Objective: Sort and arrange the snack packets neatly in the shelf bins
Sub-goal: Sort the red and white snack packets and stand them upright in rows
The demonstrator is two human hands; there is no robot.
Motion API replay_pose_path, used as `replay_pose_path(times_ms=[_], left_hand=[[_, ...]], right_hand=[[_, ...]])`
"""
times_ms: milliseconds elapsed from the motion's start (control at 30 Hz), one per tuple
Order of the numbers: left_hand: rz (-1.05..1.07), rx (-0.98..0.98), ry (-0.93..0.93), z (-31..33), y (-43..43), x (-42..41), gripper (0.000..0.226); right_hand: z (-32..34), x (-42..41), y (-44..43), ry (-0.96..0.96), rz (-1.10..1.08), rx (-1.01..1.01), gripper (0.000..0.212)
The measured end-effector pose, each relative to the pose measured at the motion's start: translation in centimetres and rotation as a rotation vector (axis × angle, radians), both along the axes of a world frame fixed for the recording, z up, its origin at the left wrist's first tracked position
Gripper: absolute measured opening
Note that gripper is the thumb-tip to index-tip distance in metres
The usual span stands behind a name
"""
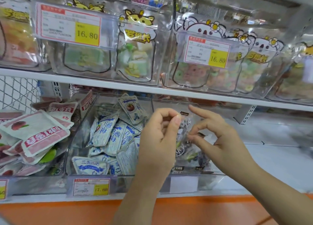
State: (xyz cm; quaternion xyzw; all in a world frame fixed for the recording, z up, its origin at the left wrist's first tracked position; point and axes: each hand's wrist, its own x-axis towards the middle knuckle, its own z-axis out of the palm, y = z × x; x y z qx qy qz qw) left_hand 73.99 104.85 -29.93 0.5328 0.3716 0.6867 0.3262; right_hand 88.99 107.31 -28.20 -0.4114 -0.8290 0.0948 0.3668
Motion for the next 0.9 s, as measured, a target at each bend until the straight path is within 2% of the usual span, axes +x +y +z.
replay_pose_path(times_ms=[67, 200, 267, 400, 533, 600, 667, 767, 900], left_hand=[[-0.014, -0.012, 0.011, -0.3, 0.1, 0.7, 0.011], [0.042, -0.029, 0.101, -1.3, 0.9, 0.9, 0.020], [0.073, -0.055, 0.164, -1.6, 1.3, 0.4, 0.025], [0.283, -0.124, 0.305, -2.8, 2.2, -2.5, 0.023], [0.445, -0.237, 0.407, -4.3, 2.6, -6.2, 0.022], [0.508, -0.317, 0.536, -5.3, 2.7, -8.0, 0.022], [0.569, -0.396, 0.657, -6.1, 2.6, -9.2, 0.024], [0.600, -0.523, 0.788, -5.9, 1.9, -10.2, 0.037], [0.466, -0.736, 0.934, -5.6, 1.3, -11.2, 0.053]], right_hand=[[-0.4, 0.3, 0.6, -0.032, -0.011, 0.072, 0.007], [-1.2, 0.8, 1.7, -0.015, -0.010, 0.062, 0.008], [-1.8, 1.0, 2.5, 0.017, -0.083, 0.047, 0.012], [-2.9, 1.1, 4.7, 0.118, -0.302, -0.106, 0.022], [-3.6, 1.0, 6.6, -0.016, -0.476, -0.152, 0.007], [-3.3, 0.1, 6.9, -0.183, -0.514, -0.109, 0.031], [-2.4, -2.1, 6.3, -0.273, -0.440, -0.046, 0.041], [-1.3, -6.3, 5.1, -0.348, -0.187, -0.051, 0.033], [-0.8, -11.4, 4.7, -0.526, 0.130, -0.302, 0.037]])
